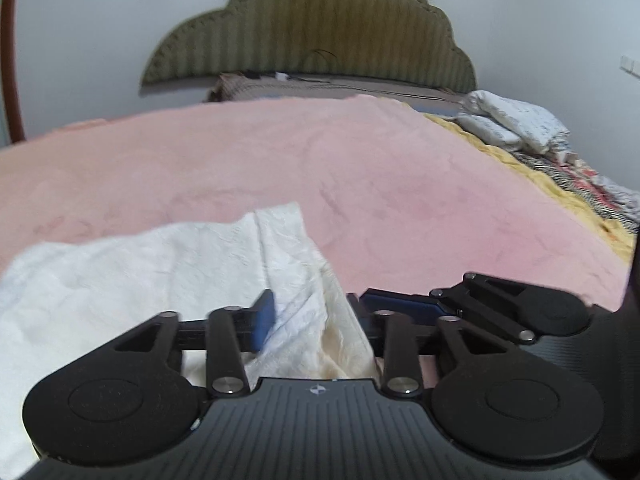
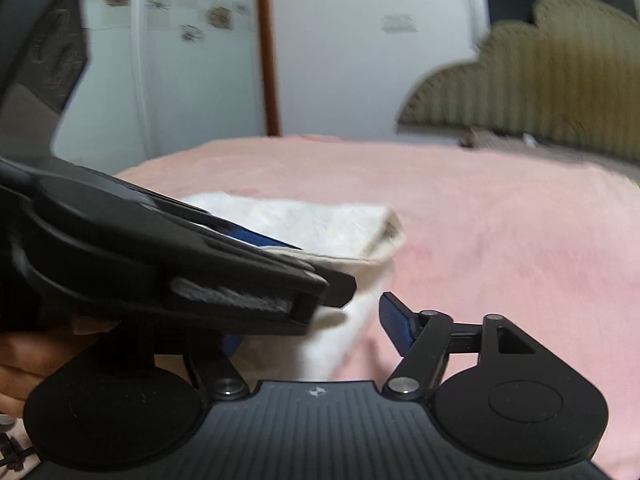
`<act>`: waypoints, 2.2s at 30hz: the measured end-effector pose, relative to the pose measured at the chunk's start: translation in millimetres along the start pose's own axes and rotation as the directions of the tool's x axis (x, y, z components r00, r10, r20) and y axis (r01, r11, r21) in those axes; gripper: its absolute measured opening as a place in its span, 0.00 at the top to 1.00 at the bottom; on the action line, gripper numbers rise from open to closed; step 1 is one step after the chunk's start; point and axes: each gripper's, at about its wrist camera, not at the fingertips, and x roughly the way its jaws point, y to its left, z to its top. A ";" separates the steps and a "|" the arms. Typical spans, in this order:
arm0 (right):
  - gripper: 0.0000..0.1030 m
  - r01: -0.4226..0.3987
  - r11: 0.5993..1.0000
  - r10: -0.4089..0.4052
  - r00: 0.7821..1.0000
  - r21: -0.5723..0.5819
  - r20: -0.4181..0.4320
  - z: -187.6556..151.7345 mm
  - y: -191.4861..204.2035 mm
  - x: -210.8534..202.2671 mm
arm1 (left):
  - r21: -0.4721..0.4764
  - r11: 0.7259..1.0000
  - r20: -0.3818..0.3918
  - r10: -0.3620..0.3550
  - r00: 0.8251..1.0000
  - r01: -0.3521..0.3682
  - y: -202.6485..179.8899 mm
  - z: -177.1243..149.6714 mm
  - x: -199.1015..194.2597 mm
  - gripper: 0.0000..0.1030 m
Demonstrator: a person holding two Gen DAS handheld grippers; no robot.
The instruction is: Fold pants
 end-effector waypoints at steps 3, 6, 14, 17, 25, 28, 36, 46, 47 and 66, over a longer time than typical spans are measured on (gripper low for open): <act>0.31 0.114 0.993 -0.114 0.993 0.018 -0.029 -6.9 -5.9 -11.3 | -0.042 0.992 -0.005 -0.123 0.992 0.122 13.3 2.0 -12.5 0.49; 0.31 0.260 0.964 -0.260 0.966 0.057 -0.007 -9.0 -13.4 -27.7 | -0.065 0.986 0.042 -0.153 0.987 0.155 38.3 7.4 -36.8 0.45; 0.31 0.086 0.995 -0.092 0.989 0.058 0.117 6.6 24.5 -40.2 | -0.183 0.982 0.127 0.072 0.989 -0.048 147.0 -5.7 -104.7 0.36; 0.30 0.050 0.996 -0.046 0.997 -0.069 0.059 9.7 54.1 -25.2 | -0.170 0.977 0.084 0.147 0.986 -0.131 170.2 -23.6 -118.9 0.36; 0.27 0.166 0.983 -0.167 0.986 -0.080 0.001 4.4 58.9 -26.8 | -0.040 0.990 -0.030 0.133 0.991 -0.134 182.4 -64.8 -123.5 0.37; 0.27 0.085 0.996 -0.085 0.996 0.010 0.027 8.5 41.9 -26.7 | -0.034 0.991 0.020 0.133 0.991 -0.132 184.5 -59.4 -127.3 0.36; 0.27 -0.105 0.932 0.133 0.989 0.348 -0.058 1.3 -25.8 15.4 | -0.346 0.938 -0.040 0.003 0.999 -0.017 252.7 -38.8 -100.2 0.33; 0.26 -0.349 0.806 0.416 0.908 0.478 -0.039 4.8 -51.8 57.8 | -0.530 0.820 -0.084 -0.303 0.949 0.215 285.0 -43.3 -45.9 0.31; 0.26 -0.358 0.799 0.426 0.904 0.483 -0.033 6.5 -53.3 62.8 | -0.518 0.827 -0.082 -0.301 0.950 0.217 282.4 -41.3 -42.5 0.30; 0.76 -0.265 0.891 0.285 0.959 0.368 0.001 24.5 -8.2 51.1 | -0.093 0.995 -0.020 0.042 0.999 -0.043 204.8 -35.4 -62.0 0.82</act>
